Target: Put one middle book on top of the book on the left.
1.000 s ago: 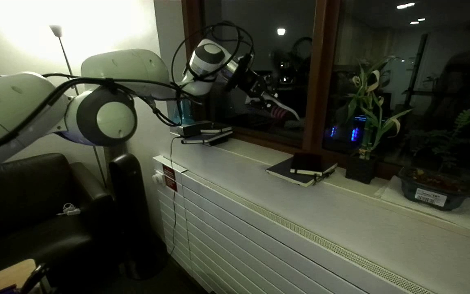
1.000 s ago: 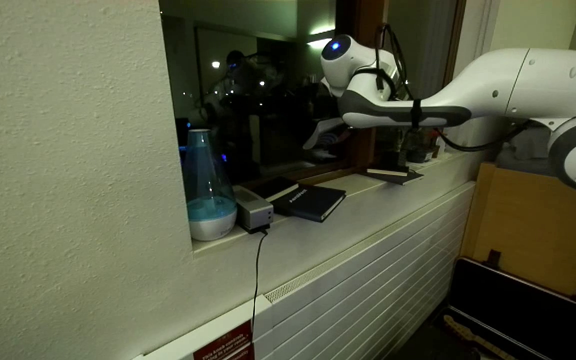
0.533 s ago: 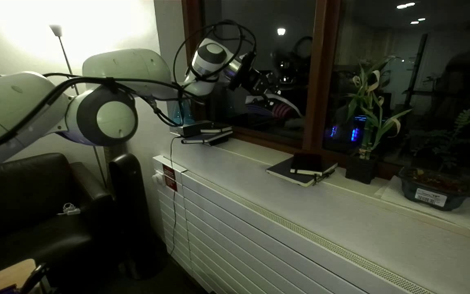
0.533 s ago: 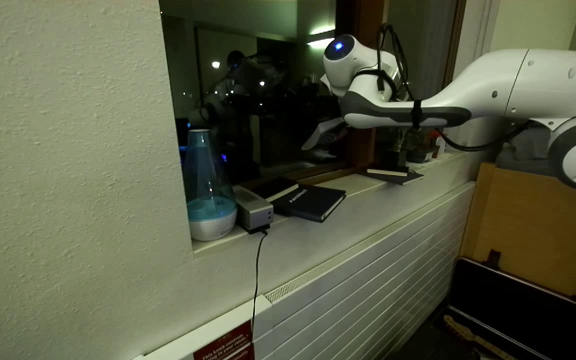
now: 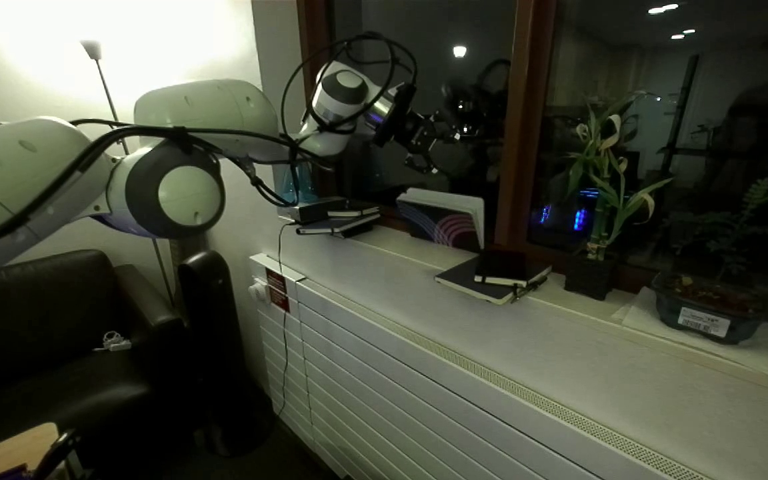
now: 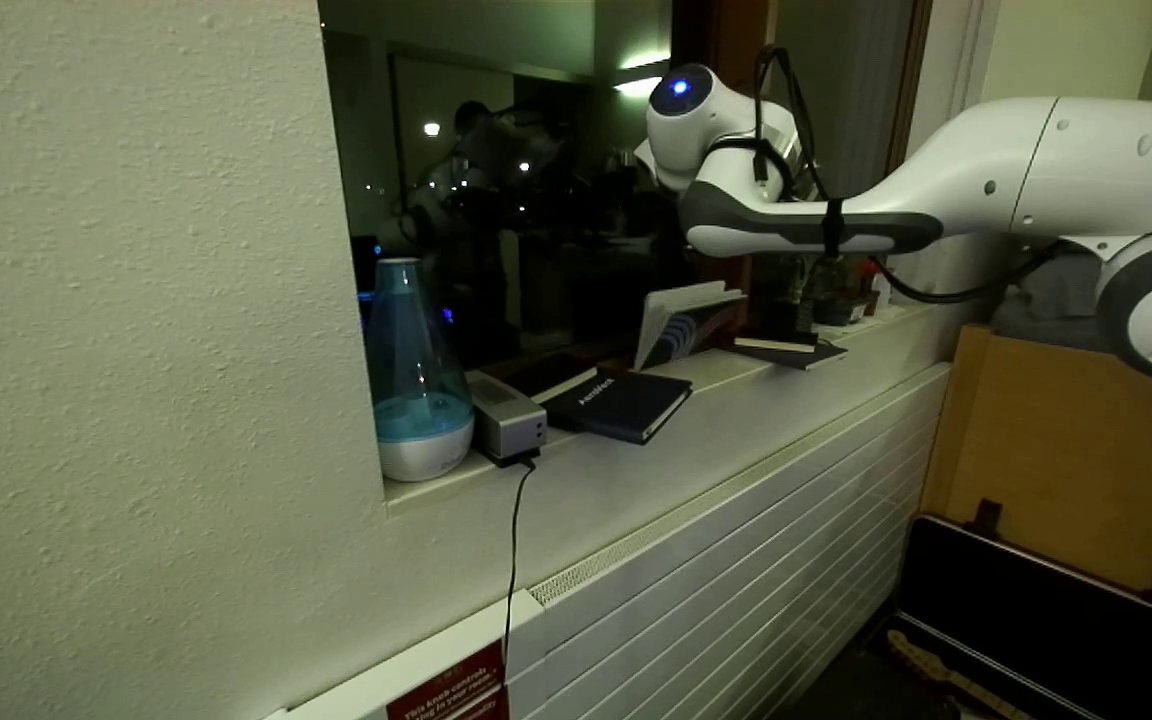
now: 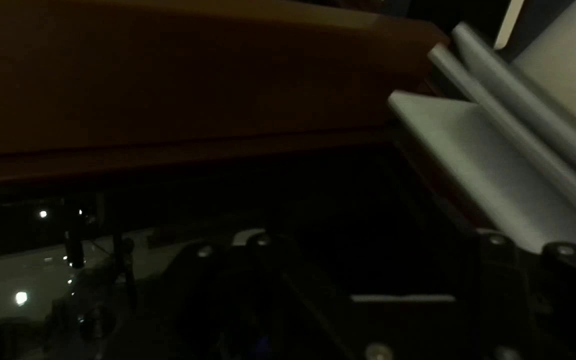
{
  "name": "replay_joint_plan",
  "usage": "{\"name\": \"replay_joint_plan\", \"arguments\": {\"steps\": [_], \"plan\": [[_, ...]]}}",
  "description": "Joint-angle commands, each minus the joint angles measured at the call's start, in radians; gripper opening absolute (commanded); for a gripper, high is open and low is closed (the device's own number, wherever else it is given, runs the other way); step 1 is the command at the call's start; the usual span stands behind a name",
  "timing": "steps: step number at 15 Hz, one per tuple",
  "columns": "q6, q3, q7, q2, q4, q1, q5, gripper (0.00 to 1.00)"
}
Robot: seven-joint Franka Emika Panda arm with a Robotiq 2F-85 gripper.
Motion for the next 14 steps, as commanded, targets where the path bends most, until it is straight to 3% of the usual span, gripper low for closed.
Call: {"name": "replay_joint_plan", "arguments": {"steps": [1, 6, 11, 14], "plan": [[0.018, 0.025, -0.050, -0.012, 0.000, -0.002, 0.012, 1.00], [0.002, 0.064, -0.069, -0.014, 0.000, 0.011, 0.022, 1.00], [-0.094, 0.201, -0.133, -0.030, 0.001, 0.028, 0.137, 1.00], [-0.214, 0.278, -0.122, -0.050, 0.002, 0.042, 0.212, 1.00]]}}
